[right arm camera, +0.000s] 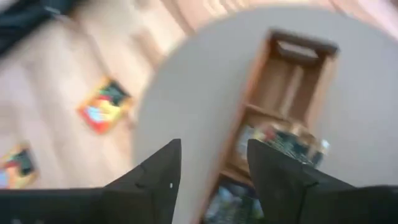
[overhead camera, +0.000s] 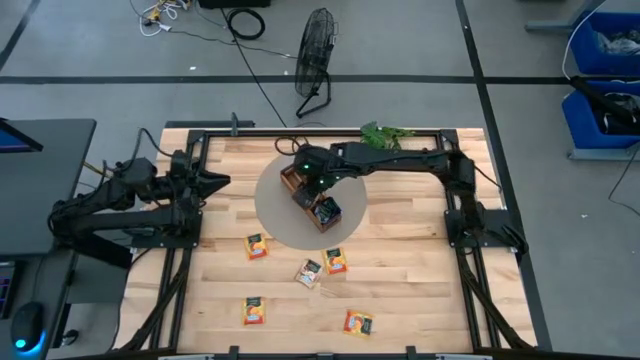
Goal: Pick & Place Tea
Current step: Put the brown tea bag into the middle section of the wooden organizer
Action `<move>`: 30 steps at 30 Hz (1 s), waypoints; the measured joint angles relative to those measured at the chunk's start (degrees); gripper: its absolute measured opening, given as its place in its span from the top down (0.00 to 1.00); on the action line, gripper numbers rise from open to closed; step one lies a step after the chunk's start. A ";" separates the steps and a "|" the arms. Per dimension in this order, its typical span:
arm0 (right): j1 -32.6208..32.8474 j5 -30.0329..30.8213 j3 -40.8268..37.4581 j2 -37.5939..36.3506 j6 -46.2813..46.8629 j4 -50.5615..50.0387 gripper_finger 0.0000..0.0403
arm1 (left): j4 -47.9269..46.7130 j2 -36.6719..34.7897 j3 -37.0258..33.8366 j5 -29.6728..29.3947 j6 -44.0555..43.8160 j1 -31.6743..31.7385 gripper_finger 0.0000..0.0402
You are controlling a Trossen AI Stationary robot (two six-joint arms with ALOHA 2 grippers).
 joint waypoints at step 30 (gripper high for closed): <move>12.61 -3.36 -1.72 -17.31 -4.32 20.80 0.72 | 10.30 34.09 -0.11 12.80 -1.25 -3.83 0.61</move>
